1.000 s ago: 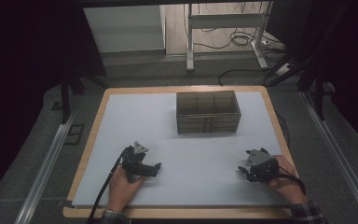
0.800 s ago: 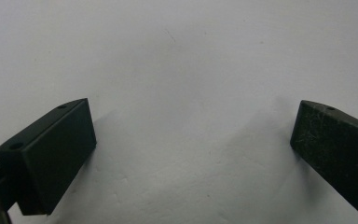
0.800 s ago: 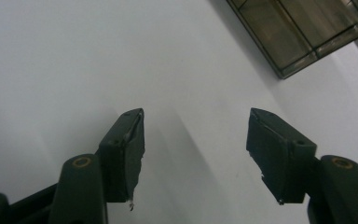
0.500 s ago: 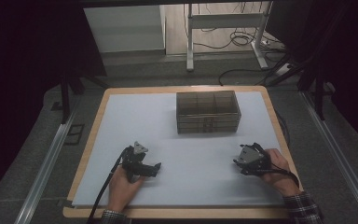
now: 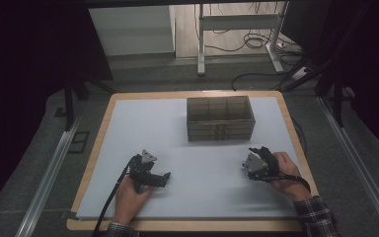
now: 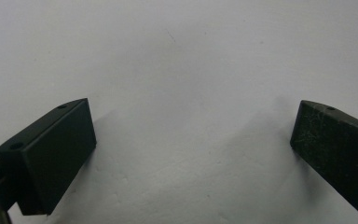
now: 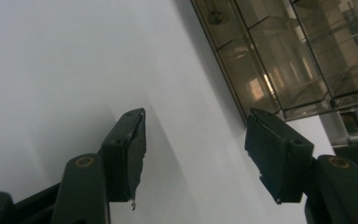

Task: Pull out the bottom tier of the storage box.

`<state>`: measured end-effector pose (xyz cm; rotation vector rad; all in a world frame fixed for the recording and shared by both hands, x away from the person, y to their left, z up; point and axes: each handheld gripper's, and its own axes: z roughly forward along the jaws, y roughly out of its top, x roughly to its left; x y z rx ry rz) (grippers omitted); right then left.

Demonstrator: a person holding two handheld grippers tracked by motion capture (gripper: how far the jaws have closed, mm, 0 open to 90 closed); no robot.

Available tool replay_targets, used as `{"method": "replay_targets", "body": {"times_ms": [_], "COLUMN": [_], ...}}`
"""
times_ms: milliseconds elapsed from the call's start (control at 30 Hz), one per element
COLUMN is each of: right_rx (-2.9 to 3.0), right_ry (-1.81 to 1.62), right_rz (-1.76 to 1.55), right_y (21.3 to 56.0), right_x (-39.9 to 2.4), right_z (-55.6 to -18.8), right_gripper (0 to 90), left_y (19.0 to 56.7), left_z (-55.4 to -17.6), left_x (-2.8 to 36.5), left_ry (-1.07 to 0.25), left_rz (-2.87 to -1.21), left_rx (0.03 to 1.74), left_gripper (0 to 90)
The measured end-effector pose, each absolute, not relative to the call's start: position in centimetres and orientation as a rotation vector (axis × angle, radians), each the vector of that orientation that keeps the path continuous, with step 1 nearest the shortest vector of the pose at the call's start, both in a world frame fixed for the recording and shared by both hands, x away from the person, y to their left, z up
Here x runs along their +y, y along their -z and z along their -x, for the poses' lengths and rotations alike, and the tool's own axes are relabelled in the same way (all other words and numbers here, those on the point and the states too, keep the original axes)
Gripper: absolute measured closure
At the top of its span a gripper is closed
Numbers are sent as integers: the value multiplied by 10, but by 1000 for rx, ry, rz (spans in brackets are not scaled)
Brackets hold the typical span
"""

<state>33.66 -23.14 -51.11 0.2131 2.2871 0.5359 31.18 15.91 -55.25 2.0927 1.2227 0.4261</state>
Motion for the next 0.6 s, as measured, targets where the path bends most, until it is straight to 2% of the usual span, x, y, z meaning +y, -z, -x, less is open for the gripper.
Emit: {"method": "replay_targets", "body": {"times_ms": [600], "right_rx": [2157], "right_ry": [-382], "right_rz": [-35], "right_y": [520], "right_x": [-201], "right_z": [-347], "right_gripper": [428], "left_y": [553], "left_z": [-312], "left_x": [159], "left_ry": [-426], "left_rz": [-2092], "left_rx": [1223], "left_gripper": [0]}}
